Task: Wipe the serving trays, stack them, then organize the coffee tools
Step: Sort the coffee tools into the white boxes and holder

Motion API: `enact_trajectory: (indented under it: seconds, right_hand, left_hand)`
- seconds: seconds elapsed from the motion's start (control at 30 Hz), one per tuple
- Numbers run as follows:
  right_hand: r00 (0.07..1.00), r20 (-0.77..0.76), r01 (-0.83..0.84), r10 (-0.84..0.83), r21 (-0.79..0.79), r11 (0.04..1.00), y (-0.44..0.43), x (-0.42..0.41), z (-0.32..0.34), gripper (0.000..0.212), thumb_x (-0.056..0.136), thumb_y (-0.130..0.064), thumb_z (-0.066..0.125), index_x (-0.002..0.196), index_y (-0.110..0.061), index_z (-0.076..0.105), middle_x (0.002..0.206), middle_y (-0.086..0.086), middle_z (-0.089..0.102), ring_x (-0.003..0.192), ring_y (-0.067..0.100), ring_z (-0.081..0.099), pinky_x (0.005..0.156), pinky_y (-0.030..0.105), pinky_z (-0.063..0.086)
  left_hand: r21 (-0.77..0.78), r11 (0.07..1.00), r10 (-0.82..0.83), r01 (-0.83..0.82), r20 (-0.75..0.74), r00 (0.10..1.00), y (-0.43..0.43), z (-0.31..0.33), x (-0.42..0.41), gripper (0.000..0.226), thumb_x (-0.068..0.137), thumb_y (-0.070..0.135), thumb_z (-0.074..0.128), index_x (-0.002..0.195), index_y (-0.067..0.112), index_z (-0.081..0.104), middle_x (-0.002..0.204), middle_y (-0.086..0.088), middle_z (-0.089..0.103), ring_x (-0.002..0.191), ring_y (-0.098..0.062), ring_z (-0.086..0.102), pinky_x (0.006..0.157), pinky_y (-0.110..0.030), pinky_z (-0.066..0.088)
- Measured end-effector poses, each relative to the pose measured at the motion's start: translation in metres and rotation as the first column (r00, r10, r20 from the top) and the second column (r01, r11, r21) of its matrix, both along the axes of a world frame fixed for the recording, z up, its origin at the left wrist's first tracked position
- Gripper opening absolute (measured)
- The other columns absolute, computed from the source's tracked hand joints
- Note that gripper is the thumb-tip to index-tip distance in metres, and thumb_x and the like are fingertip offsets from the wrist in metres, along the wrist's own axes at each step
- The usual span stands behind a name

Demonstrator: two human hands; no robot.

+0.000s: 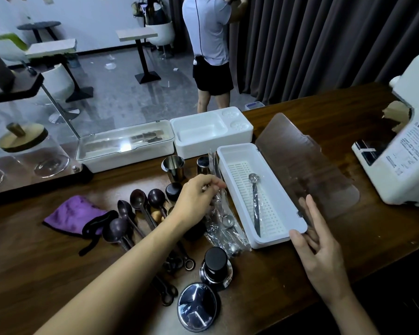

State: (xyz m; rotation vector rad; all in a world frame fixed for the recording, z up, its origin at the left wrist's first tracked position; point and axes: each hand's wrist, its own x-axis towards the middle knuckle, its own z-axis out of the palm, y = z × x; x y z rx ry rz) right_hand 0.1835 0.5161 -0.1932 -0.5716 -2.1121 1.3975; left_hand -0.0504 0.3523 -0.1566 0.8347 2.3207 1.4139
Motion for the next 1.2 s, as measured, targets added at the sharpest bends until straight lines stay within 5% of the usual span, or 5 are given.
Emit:
enact_trajectory:
  seconds: [0.47,0.7,0.93,1.07,1.2]
  right_hand:
    - [1.0,0.001,-0.005,0.005,-0.004,1.0,0.0,0.002,0.001,0.068,0.097,-0.037,0.061,0.154,-0.048,0.025,0.154,-0.028,0.038,0.142,-0.001,0.038,0.104,0.024,0.044]
    - [1.0,0.019,0.0,-0.001,0.025,1.0,-0.001,0.001,0.001,0.072,0.091,-0.04,0.059,0.155,-0.046,0.026,0.154,-0.032,0.036,0.14,-0.005,0.038,0.102,0.023,0.041]
    - [1.0,0.019,-0.003,0.002,0.046,0.999,-0.003,0.001,0.002,0.073,0.09,-0.037,0.06,0.155,-0.044,0.027,0.153,-0.03,0.038,0.137,-0.007,0.041,0.1,0.01,0.042]
    - [1.0,0.029,0.001,-0.003,0.055,0.999,-0.002,0.001,0.002,0.073,0.091,-0.04,0.058,0.155,-0.046,0.025,0.154,-0.031,0.036,0.139,-0.007,0.039,0.099,0.017,0.041]
    - [1.0,0.017,-0.002,0.001,0.043,0.999,-0.002,0.001,0.003,0.071,0.093,-0.041,0.059,0.156,-0.045,0.025,0.154,-0.031,0.036,0.14,-0.005,0.039,0.101,0.014,0.043]
  left_hand:
    - [0.275,0.961,-0.067,-0.005,0.251,0.966,0.04,0.036,0.012,0.018,0.098,0.003,0.063,0.11,0.007,0.076,0.083,0.0,0.069,0.067,-0.005,0.06,0.066,-0.019,0.051]
    - [-0.035,0.992,-0.123,0.119,-0.176,0.977,0.058,0.022,0.019,0.014,0.094,0.027,0.071,0.103,0.031,0.081,0.105,0.017,0.076,0.106,0.0,0.064,0.107,-0.041,0.046]
    - [-0.425,0.902,-0.284,0.075,-0.454,0.845,0.05,0.015,0.02,0.027,0.102,0.043,0.053,0.118,0.037,0.074,0.122,0.006,0.073,0.152,-0.023,0.026,0.122,-0.06,-0.011]
    - [-0.313,0.937,-0.292,0.154,-0.463,0.837,0.038,0.013,0.014,0.036,0.102,0.053,0.049,0.125,0.036,0.07,0.143,0.006,0.061,0.157,-0.021,0.013,0.126,-0.056,0.002]
    - [-0.089,0.996,-0.063,0.021,-0.505,0.861,0.009,0.005,-0.002,0.024,0.104,0.035,0.054,0.12,0.031,0.072,0.132,0.008,0.064,0.13,-0.011,0.049,0.113,-0.04,0.039]
